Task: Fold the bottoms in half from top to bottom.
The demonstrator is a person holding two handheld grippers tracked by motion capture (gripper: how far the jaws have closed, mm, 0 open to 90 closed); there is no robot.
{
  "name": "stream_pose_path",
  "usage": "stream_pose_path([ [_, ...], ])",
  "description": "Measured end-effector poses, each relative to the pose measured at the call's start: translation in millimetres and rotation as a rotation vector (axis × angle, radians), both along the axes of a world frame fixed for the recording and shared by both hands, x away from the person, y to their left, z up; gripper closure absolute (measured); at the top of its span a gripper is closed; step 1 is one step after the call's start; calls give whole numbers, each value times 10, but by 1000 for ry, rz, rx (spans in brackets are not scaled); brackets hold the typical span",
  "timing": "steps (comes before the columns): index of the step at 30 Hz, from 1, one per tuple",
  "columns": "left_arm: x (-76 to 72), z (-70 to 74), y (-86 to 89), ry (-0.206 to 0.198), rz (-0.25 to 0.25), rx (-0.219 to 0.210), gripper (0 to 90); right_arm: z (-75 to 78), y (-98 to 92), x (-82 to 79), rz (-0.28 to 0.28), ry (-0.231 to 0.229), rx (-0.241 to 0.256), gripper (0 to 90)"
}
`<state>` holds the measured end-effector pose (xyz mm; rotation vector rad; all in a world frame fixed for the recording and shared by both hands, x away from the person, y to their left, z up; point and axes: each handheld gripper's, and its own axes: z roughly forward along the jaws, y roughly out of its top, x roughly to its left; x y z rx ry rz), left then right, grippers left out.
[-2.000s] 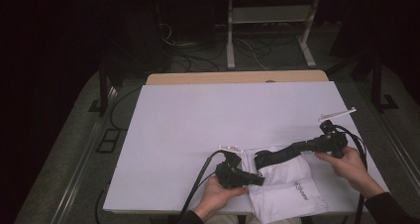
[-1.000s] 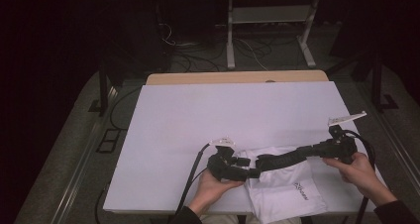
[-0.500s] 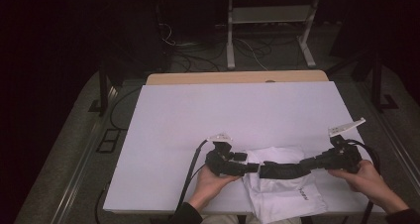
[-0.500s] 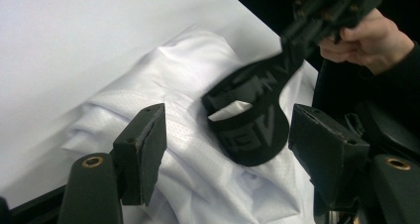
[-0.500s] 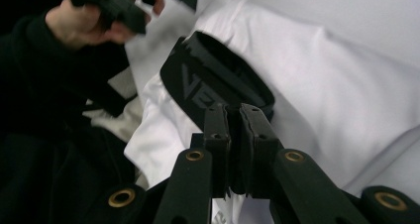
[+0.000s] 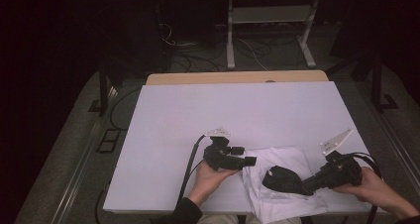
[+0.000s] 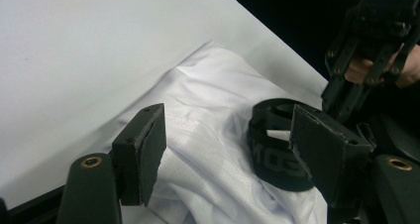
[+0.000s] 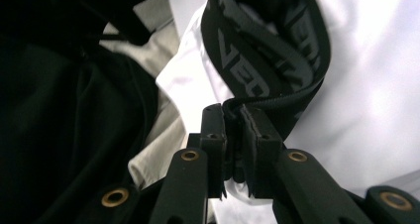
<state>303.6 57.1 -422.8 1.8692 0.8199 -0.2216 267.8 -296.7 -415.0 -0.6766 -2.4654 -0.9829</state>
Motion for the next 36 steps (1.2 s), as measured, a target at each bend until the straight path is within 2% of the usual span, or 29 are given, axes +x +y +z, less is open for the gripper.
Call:
stream_pose_path([
  [3, 9, 17, 13, -3, 6, 1, 292, -18, 5, -37, 38, 6, -13, 753],
  [6, 22, 21, 22, -6, 6, 5, 291, -30, -12, -62, 49, 9, -20, 678],
  [9, 31, 19, 25, -3, 7, 2, 289, -23, -72, -62, 18, 14, -4, 581],
  [13, 41, 15, 25, -4, 7, 3, 289, 12, -148, 9, -39, -6, 26, 479],
  [19, 58, 10, 32, 1, 5, 4, 287, 51, -203, 211, -116, -26, 72, 461],
  [25, 72, 13, 56, -1, 14, -1, 282, 80, -190, 398, -173, -50, 98, 497],
  [30, 78, 16, 65, -3, 14, -3, 282, 85, -127, 534, -220, -91, 77, 653],
  [36, 80, 16, 69, -4, 14, -7, 282, 27, -1, 628, -217, -87, 37, 790],
])
